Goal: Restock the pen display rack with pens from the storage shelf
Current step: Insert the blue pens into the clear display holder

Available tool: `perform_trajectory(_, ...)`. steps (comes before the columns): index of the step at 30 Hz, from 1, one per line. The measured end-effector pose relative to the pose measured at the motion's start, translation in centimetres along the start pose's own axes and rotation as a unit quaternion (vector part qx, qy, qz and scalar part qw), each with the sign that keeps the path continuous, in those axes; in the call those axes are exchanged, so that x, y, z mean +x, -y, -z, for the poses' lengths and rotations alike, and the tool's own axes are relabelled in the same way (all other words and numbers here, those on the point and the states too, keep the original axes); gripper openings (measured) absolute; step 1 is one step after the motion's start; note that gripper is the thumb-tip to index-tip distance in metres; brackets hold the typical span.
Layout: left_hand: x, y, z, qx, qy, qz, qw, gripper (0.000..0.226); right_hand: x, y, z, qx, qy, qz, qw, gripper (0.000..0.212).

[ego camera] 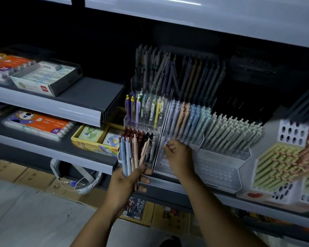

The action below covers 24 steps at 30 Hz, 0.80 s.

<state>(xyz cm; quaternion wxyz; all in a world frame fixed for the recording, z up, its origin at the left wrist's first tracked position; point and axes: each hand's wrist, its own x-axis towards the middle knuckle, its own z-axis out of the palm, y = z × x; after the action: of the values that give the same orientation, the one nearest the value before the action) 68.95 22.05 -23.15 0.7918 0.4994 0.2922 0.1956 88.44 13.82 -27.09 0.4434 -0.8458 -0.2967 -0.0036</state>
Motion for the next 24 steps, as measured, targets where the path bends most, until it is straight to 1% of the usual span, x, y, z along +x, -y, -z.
perform_trajectory(7, 0.2, 0.0, -0.2, 0.008, 0.021, -0.012, 1.000, 0.016, 0.6, -0.4, -1.3, 0.000, 0.025, -0.032, 0.999, 0.024)
perform_trajectory(9, 0.3, 0.1, -0.2, 0.007, 0.019, -0.012, 1.000, 0.016, 0.1, -0.6, -1.2, 0.008, 0.039, -0.052, 0.998, 0.022)
perform_trajectory(11, 0.4, 0.2, -0.1, 0.006, 0.015, -0.010, 1.000, 0.015, -0.5, -0.5, -1.0, 0.036, 0.045, -0.077, 0.995, 0.018)
perform_trajectory(13, 0.5, 0.4, -0.1, 0.000, 0.015, -0.006, 1.000, 0.016, -1.2, 0.3, -0.5, 0.090, 0.050, -0.095, 0.990, 0.015)
perform_trajectory(17, 0.9, 0.9, -0.4, -0.006, 0.014, -0.008, 1.000, 0.016, -2.5, 2.9, 0.8, 0.183, 0.085, -0.082, 0.976, 0.016)
perform_trajectory(20, 1.3, 1.4, -0.7, -0.002, 0.014, -0.002, 1.000, 0.017, -2.9, 4.3, 1.6, 0.240, 0.095, -0.075, 0.963, 0.018)
perform_trajectory(24, 1.7, 1.7, -1.1, 0.001, 0.037, 0.015, 0.999, 0.018, -3.1, 5.4, 2.5, 0.242, 0.099, -0.063, 0.963, 0.016)
